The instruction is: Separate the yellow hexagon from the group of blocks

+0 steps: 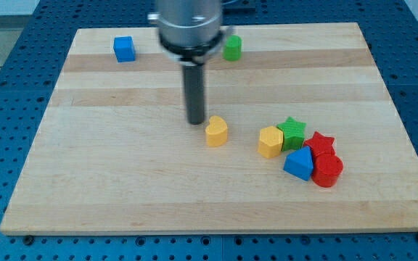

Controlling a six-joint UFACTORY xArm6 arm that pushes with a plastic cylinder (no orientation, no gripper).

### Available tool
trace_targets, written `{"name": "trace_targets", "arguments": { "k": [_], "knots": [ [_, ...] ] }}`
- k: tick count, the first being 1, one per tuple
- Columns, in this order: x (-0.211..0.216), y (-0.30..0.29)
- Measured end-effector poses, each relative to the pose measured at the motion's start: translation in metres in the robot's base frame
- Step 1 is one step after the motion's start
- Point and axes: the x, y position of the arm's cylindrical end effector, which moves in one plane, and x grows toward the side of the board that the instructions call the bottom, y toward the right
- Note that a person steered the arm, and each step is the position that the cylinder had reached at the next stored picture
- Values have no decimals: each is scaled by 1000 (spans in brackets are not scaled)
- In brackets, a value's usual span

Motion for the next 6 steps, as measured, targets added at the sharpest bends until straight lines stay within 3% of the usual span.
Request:
{"name": "trace_targets", "arguments": {
  "k": [1, 2, 3, 5, 6],
  "knots": [
    [47, -32],
    [110, 21],
    [124, 101],
    [91, 155],
    [63, 150]
  ]
}}
